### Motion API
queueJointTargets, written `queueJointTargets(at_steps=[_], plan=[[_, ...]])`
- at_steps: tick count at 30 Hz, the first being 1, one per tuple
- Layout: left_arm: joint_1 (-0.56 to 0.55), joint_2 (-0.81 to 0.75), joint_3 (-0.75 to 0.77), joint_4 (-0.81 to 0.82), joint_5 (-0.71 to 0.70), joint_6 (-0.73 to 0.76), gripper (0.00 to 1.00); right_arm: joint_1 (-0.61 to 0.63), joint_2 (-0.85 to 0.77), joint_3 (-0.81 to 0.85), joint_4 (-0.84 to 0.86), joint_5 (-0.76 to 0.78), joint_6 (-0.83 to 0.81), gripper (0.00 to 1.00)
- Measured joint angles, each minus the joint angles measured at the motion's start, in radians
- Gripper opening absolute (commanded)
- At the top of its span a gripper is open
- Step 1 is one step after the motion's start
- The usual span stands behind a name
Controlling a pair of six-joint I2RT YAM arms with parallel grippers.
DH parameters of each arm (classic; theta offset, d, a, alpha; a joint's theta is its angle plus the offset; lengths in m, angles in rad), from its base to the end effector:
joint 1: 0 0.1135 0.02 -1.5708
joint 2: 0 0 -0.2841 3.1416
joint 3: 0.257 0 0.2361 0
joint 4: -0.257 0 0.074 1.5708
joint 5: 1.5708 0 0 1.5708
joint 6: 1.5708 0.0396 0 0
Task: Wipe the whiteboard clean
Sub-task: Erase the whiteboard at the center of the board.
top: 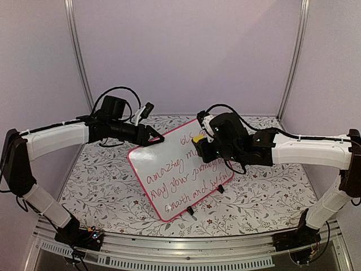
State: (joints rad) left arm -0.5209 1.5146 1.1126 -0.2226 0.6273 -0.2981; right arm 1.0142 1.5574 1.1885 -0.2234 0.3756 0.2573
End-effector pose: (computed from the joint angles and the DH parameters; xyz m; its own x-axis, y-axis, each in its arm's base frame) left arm 0.2692 -0.1813 0.3010 -0.7245 0.1415 -0.6746 0.6310 0.5302 -0.5664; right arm 0.1934 0.2834 0.3093 -0.4453 -0.2676 -0.8545 -0.5333 0.8458 0.0131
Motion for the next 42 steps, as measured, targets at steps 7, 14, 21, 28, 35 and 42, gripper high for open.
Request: queueJointTargets(at_steps=[7,14,21,28,35,42], plan=[[-0.006,0.008,0.000,0.001,-0.006,0.003,0.19,0.003,0.010,0.008,0.000,0.000,-0.008,0.26],[-0.007,0.009,0.000,0.010,0.020,-0.014,0.00,0.019,0.037,0.016,0.007,0.007,-0.016,0.26],[-0.009,0.009,0.000,0.019,0.043,-0.036,0.00,0.040,0.056,0.016,0.016,0.025,-0.042,0.26],[-0.010,0.009,0.000,0.020,0.044,-0.039,0.00,0.051,0.072,0.016,0.056,0.038,-0.063,0.26],[-0.009,0.009,0.000,0.021,0.046,-0.039,0.00,0.053,0.142,0.036,0.064,0.060,-0.071,0.26],[-0.008,0.009,-0.001,0.022,0.043,-0.046,0.00,0.055,0.175,0.068,0.065,0.085,-0.074,0.26]])
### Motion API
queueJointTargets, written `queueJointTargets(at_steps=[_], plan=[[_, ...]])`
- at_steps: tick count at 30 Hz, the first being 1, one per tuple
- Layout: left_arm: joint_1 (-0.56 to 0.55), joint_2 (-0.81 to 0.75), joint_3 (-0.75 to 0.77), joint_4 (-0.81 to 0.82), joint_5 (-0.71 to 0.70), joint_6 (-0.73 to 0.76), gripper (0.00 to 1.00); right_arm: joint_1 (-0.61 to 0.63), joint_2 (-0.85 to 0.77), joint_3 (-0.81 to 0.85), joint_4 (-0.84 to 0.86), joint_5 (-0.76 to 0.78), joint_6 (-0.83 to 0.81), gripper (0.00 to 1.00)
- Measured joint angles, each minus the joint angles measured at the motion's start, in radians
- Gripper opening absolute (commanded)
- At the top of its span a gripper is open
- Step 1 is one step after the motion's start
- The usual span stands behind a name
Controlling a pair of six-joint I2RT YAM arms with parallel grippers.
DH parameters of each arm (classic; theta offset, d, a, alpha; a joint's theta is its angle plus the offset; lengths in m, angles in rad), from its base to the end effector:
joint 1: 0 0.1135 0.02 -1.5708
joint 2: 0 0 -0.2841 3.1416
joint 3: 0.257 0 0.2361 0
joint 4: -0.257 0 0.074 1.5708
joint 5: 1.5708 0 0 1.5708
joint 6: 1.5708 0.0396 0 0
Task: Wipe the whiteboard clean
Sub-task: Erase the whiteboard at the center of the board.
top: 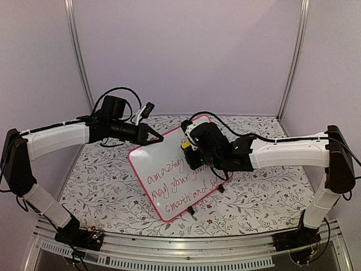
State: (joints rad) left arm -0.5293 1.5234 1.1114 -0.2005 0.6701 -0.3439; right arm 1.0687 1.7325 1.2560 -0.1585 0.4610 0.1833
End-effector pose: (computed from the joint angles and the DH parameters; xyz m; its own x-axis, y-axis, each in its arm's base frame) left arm 0.2688 -0.1857 0.3004 -0.7485 0.1317 -0.6499 0.6182 0.4932 -0.6120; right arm 0.2004 0.3284 0.2776 -0.3924 -0.3755 -0.8397 -0.5504 0.8273 -0.1127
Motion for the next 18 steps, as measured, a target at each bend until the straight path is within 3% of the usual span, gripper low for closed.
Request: queueJointTargets(at_steps=[18], plan=[[0.001,0.000,-0.002,0.002,-0.001,-0.001,0.00,-0.027,0.071,0.148,0.011,-0.012,-0.036,0.26]])
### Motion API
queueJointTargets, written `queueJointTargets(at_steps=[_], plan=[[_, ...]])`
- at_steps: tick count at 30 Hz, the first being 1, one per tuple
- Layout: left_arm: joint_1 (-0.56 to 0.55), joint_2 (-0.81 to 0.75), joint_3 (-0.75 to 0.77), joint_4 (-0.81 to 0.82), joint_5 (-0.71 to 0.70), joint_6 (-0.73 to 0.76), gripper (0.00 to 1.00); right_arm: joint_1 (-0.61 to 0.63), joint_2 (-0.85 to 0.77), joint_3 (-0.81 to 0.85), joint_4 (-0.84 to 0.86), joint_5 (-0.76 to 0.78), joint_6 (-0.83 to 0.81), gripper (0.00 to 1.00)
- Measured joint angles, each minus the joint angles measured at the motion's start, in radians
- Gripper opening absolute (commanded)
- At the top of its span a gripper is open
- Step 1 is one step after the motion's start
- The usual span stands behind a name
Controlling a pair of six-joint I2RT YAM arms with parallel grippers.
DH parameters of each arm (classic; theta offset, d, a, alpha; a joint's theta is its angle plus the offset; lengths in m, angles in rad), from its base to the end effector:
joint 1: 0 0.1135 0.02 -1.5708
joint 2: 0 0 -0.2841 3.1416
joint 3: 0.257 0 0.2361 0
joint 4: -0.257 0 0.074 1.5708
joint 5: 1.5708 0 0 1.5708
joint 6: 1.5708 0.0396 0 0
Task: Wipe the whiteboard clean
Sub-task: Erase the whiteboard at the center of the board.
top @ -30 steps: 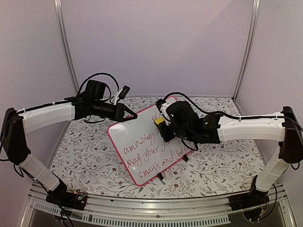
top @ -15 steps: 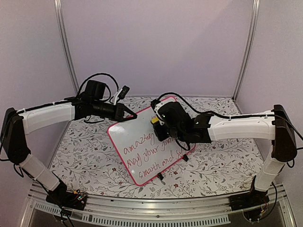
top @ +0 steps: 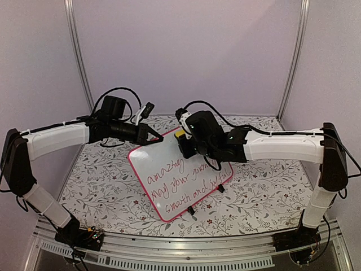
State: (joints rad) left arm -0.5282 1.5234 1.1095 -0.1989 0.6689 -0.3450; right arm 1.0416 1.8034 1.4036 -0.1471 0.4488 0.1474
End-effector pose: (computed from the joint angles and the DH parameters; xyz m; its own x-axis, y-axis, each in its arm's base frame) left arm 0.2689 -0.1854 0.3000 -0.7494 0.1301 -0.6492 0.6164 0.4951 -0.6123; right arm 0.2233 0.3477 0.2993 -0.3464 -0.3302 -0.8780 -0.5457 0.8323 -0.0977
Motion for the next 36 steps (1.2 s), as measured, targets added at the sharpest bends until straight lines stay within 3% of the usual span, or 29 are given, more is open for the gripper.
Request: queueJointTargets(at_steps=[5,19,36], plan=[[0.000,0.000,-0.002,0.000,-0.002,-0.001,0.00,-0.004,-0.001,-0.011,0.014,-0.015,0.005,0.26],[0.000,0.000,-0.005,0.007,0.002,-0.003,0.00,-0.005,-0.109,-0.239,0.049,-0.039,0.082,0.26],[0.003,0.000,-0.006,0.008,-0.003,-0.008,0.00,-0.020,-0.051,-0.117,0.019,-0.032,0.067,0.26]])
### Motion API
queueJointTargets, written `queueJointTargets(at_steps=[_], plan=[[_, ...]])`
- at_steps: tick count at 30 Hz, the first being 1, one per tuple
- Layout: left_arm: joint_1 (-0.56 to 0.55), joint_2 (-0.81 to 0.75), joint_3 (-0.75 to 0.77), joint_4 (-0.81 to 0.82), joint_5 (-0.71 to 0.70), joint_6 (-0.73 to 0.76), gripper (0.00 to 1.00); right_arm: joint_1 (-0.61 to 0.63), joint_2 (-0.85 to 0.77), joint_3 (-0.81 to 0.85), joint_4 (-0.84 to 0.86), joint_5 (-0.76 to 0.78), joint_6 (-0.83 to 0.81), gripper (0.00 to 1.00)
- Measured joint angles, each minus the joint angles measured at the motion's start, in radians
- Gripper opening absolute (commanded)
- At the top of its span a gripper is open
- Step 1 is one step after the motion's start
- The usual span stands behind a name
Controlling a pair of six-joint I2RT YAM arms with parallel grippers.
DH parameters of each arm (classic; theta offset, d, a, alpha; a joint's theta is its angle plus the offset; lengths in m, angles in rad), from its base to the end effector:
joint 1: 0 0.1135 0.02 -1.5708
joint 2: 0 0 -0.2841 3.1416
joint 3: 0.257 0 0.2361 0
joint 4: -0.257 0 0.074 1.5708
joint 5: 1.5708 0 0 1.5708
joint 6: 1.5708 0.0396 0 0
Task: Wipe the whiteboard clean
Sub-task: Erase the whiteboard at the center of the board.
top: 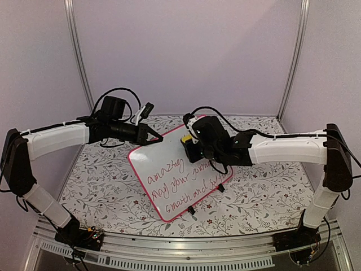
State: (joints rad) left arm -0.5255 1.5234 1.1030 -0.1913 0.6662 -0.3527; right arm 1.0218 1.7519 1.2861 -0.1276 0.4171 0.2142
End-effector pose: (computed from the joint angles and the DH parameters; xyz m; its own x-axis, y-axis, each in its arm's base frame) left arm 0.2694 -0.1845 0.2985 -0.7536 0.1231 -0.6457 0.6092 0.4996 -0.6158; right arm 0.2190 0.3273 0.2824 -0.4137 -0.3038 -0.8583 -0.5288 0.8475 -0.0451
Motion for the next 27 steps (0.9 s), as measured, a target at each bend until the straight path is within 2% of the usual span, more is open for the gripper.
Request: queueJointTargets(at_steps=[8,14,27], plan=[[0.000,0.000,0.000,0.000,0.000,0.000,0.00,-0.022,0.048,0.113,0.002,-0.001,-0.040,0.26],[0.000,0.000,0.000,0.000,0.000,0.000,0.00,-0.026,0.051,0.114,0.009,-0.008,-0.046,0.26],[0.000,0.000,-0.001,0.000,0.001,0.000,0.00,-0.027,-0.034,-0.080,0.066,-0.013,0.011,0.25]])
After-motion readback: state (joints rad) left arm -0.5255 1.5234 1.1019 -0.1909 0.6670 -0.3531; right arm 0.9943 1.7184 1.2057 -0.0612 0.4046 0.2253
